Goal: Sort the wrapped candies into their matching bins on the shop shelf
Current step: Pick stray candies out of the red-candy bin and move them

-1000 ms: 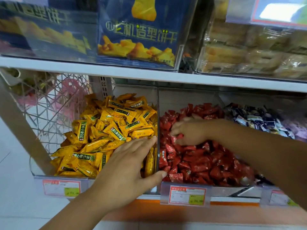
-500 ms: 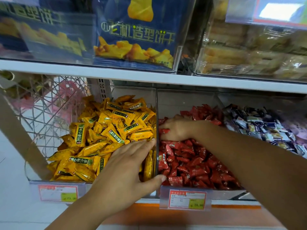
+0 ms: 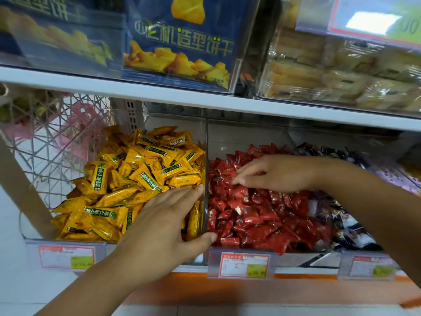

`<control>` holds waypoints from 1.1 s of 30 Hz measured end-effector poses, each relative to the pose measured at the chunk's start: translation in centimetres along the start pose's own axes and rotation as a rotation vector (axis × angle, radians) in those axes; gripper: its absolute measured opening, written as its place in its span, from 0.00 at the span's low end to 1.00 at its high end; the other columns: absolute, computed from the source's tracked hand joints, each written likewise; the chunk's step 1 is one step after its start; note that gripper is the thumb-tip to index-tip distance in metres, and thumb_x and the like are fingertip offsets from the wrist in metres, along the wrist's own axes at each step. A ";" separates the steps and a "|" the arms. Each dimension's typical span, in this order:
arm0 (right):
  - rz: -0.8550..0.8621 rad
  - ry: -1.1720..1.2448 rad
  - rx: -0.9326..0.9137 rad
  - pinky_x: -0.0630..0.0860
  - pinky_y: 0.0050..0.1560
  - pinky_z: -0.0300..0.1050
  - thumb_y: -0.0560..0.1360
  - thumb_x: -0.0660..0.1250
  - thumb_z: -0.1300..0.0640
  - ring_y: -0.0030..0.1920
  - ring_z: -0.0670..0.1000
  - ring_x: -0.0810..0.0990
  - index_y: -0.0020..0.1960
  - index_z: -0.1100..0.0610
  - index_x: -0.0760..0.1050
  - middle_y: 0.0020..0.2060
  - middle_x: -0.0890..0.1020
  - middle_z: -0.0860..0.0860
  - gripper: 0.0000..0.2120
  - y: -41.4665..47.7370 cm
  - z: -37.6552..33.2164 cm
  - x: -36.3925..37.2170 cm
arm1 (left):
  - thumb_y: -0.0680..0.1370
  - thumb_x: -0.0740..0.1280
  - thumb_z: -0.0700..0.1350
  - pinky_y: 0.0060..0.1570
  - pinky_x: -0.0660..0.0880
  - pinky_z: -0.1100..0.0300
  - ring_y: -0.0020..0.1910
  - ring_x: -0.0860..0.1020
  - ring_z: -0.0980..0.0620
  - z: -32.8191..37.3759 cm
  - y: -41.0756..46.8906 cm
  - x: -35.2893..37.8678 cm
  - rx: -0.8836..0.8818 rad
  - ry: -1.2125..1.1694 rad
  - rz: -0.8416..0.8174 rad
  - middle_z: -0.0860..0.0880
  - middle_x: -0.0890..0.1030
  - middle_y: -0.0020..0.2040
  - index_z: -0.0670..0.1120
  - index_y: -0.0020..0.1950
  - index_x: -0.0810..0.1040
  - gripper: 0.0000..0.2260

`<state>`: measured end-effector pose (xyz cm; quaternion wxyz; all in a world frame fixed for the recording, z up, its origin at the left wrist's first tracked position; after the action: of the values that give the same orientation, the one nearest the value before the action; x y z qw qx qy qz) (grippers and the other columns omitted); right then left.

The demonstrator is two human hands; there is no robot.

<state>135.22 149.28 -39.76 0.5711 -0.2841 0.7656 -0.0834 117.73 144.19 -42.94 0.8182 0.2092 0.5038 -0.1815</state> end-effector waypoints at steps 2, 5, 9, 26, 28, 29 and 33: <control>-0.073 -0.103 0.004 0.51 0.73 0.48 0.75 0.58 0.34 0.75 0.44 0.54 0.68 0.31 0.66 0.74 0.60 0.38 0.21 -1.2 -0.6 0.7 | 0.63 0.45 0.77 0.59 0.37 0.79 0.65 0.42 0.73 0.0 0.0 0.0 0.000 0.005 0.005 0.71 0.47 0.68 0.65 0.76 0.42 0.43; -0.236 -0.331 0.042 0.37 0.72 0.65 0.72 0.63 0.32 0.76 0.52 0.35 0.72 0.29 0.52 0.78 0.43 0.43 0.33 -0.9 -0.5 6.6 | 0.64 0.44 0.77 0.59 0.36 0.80 0.64 0.41 0.74 0.0 0.0 0.1 0.006 0.014 0.004 0.71 0.47 0.67 0.64 0.76 0.42 0.43; -0.012 -0.543 0.025 0.39 0.71 0.72 0.72 0.67 0.38 0.76 0.59 0.34 0.76 0.39 0.49 0.78 0.42 0.53 0.39 4.6 0.1 7.4 | 0.64 0.48 0.75 0.60 0.37 0.79 0.65 0.43 0.74 -0.3 0.0 0.2 -0.003 -0.037 0.005 0.71 0.50 0.68 0.64 0.77 0.47 0.42; -0.022 -0.350 0.355 0.71 0.65 0.45 0.66 0.68 0.29 0.67 0.55 0.72 0.78 0.41 0.44 0.76 0.60 0.53 0.50 -4.0 2.8 2.5 | 0.65 0.49 0.75 0.72 0.53 0.62 0.74 0.56 0.60 -0.6 0.0 0.5 -0.010 -0.032 0.035 0.61 0.59 0.76 0.59 0.78 0.53 0.44; -0.028 -0.216 0.390 0.70 0.67 0.49 0.63 0.69 0.28 0.70 0.60 0.67 0.77 0.39 0.36 0.77 0.49 0.59 0.56 -2.1 3.0 5.7 | 0.65 0.48 0.76 0.72 0.52 0.62 0.75 0.54 0.60 -0.6 0.0 0.5 -0.021 -0.027 0.025 0.61 0.58 0.76 0.59 0.78 0.51 0.43; -0.002 -0.152 0.406 0.68 0.69 0.49 0.63 0.71 0.28 0.71 0.62 0.65 0.76 0.39 0.35 0.77 0.44 0.61 0.58 -1.1 3.1 6.8 | 0.65 0.48 0.75 0.72 0.52 0.62 0.75 0.54 0.61 -0.6 0.0 0.6 -0.021 -0.027 0.020 0.61 0.58 0.76 0.59 0.78 0.51 0.43; 0.251 0.115 0.324 0.71 0.61 0.41 0.64 0.78 0.42 0.62 0.58 0.74 0.76 0.39 0.49 0.74 0.50 0.59 0.50 1.2 3.2 6.7 | 0.65 0.51 0.75 0.72 0.54 0.60 0.75 0.56 0.60 -0.9 0.1 0.7 -0.031 -0.057 0.026 0.62 0.59 0.75 0.59 0.78 0.54 0.43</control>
<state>136.57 147.35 -46.89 0.5704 -0.0856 0.8031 -0.1496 117.37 144.71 -43.92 0.8376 0.1979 0.4804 -0.1689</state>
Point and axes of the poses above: each hand's wrist, its own y-axis towards the middle knuckle, its own x-axis out of the palm, z = x × y, the point moved 9 cm from there along y, towards the middle knuckle
